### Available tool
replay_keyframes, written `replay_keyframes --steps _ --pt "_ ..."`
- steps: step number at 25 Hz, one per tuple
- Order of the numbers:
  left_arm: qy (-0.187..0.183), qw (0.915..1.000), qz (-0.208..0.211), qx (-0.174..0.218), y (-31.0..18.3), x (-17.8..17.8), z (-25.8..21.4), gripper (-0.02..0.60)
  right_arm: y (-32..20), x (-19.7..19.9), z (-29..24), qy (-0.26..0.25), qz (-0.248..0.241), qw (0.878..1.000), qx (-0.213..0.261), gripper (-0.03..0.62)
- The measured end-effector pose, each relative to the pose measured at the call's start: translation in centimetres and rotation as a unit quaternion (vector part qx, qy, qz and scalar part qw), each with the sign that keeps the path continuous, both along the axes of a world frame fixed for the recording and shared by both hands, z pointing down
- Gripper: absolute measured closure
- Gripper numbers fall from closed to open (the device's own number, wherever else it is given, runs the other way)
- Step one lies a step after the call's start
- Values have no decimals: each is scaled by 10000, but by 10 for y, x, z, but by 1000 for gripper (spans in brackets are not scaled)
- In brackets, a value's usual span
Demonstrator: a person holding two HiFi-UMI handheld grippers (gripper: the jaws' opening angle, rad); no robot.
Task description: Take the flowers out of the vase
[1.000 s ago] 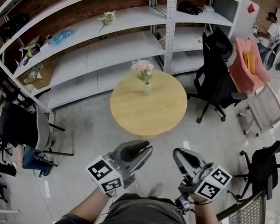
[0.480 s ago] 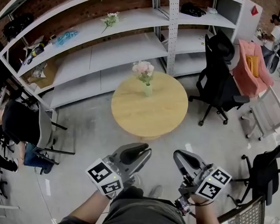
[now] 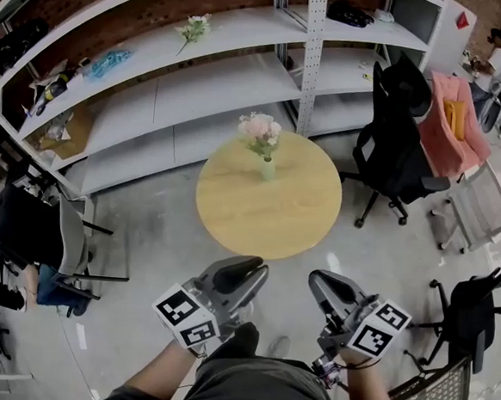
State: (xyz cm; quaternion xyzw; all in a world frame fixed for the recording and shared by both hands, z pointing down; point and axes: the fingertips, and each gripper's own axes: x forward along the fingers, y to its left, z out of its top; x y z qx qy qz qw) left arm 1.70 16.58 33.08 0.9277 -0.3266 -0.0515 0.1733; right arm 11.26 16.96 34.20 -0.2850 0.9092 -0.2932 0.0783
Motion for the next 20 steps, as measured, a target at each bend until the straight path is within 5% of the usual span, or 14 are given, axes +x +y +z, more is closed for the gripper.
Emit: replay_keyframes --steps 20 --pt "77 9993 227 -283 -195 -109 21 518 -191 -101 23 548 490 9972 -150 577"
